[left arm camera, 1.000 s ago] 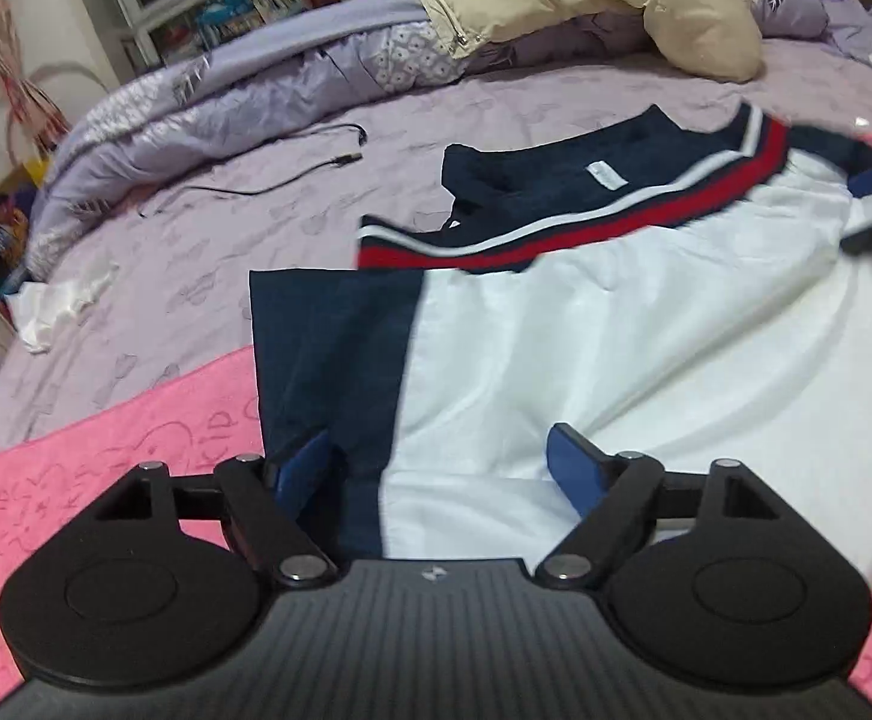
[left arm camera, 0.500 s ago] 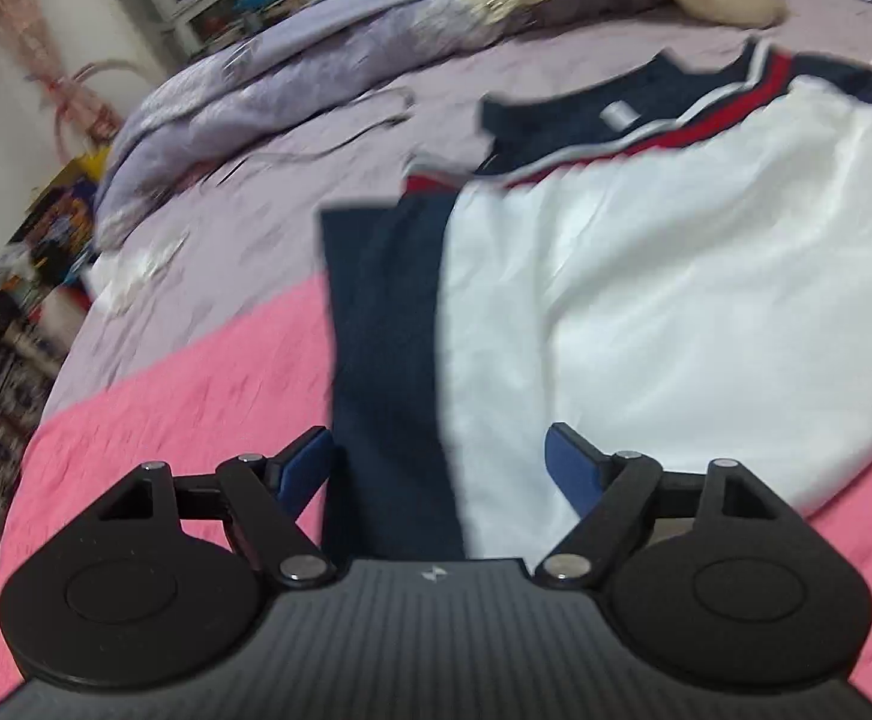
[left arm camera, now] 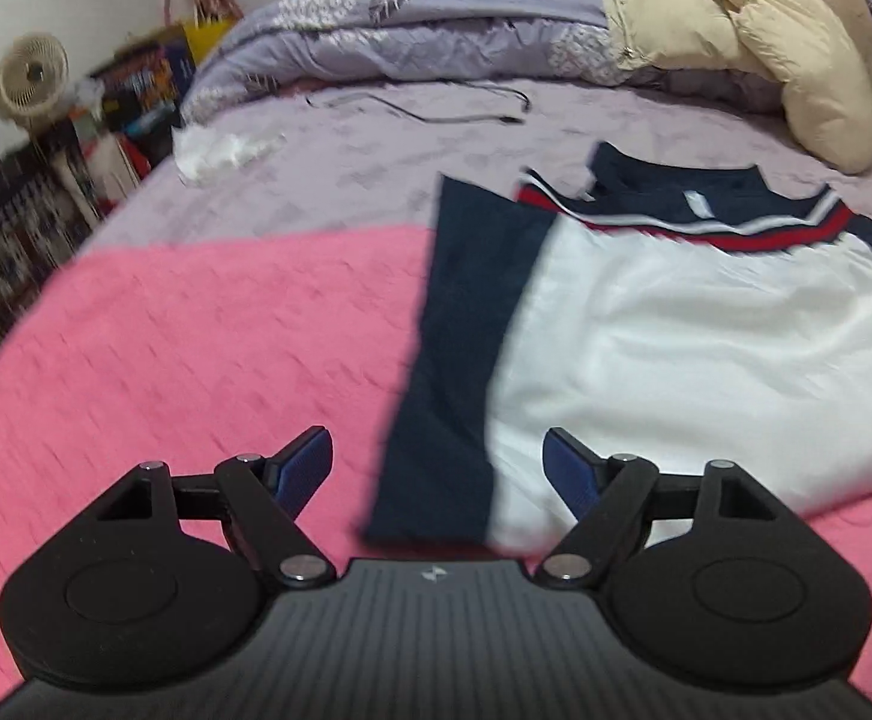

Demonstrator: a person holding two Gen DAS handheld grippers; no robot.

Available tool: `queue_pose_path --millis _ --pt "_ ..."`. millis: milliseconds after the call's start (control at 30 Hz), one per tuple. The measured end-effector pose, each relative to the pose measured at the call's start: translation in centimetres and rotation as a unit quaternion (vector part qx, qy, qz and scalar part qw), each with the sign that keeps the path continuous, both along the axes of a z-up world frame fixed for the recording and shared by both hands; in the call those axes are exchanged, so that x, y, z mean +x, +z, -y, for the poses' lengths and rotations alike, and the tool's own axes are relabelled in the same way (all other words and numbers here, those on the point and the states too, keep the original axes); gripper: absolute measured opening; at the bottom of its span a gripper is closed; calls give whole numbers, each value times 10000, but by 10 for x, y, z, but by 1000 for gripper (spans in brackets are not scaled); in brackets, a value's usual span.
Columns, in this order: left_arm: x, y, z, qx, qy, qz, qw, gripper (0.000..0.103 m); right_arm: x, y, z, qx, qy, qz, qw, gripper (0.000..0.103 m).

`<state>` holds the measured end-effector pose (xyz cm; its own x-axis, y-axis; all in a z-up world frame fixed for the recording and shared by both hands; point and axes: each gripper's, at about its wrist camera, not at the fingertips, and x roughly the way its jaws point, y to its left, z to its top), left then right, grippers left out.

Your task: Fold clothes

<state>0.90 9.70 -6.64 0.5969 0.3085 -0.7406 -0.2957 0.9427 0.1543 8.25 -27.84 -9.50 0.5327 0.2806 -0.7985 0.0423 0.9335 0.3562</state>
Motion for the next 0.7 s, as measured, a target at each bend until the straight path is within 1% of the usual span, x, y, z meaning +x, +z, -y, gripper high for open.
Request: queue_pose_path --millis 33,67,100,133,167,200,233,267,300,333,367,400,467,500,567,600,633,667,700 --pt "1 -10 6 220 -4 -175 9996 80 -2 -3 -11 -246 -25 51 9997 63" --pt "4 -21 9 519 12 -395 9979 82 -4 -3 -24 -596 41 196 9980 60" --pt "6 -31 8 737 34 -505 9960 83 -4 -3 -37 -1055 217 378 9935 55" --pt "5 -38 3 874 62 -513 9948 86 -4 -4 -49 -1540 426 557 9856 54" --pt "6 -41 -3 980 126 -528 9937 91 -4 -9 -55 -2029 581 678 9751 54" --pt "6 -40 -10 1062 220 -549 9926 91 -1 -15 -50 -2275 563 666 9699 55" --pt "7 -36 -16 1211 350 -587 9903 91 3 -20 -40 -2410 478 607 9675 60" --pt "9 -29 -22 1416 509 -640 9865 88 6 -19 -29 -2444 360 548 9675 68" --pt "11 -21 -27 1647 677 -642 9819 84 9 -14 -18 -2432 228 489 9685 67" --pt "12 -11 -32 1821 824 -543 9783 82 11 -7 -14 -2632 182 547 9630 59" --pt "12 2 -36 1819 913 -333 9785 81 12 2 -15 -2886 176 707 9547 56" --pt "12 14 -38 1636 898 -53 9824 81 12 14 -15 -2863 228 920 9534 56" --pt "19 31 -31 1045 460 470 9923 81 17 34 -21 -2159 486 1359 9657 56" --pt "25 36 -22 810 163 669 9943 81 23 41 -32 -1894 708 1505 9677 54" --pt "43 35 5 521 -487 914 9933 83 39 49 -64 -1473 1273 1703 9660 42" --pt "53 30 18 351 -775 961 9917 83 49 49 -86 -1295 1598 1742 9630 28" --pt "63 23 30 195 -1000 915 9906 83 59 46 -109 -1180 1888 1729 9594 22" --pt "73 13 41 97 -1143 794 9902 83 70 42 -132 -1086 2159 1698 9554 22" --pt "81 1 50 84 -1218 632 9905 83 81 35 -155 -1032 2410 1648 9509 21"
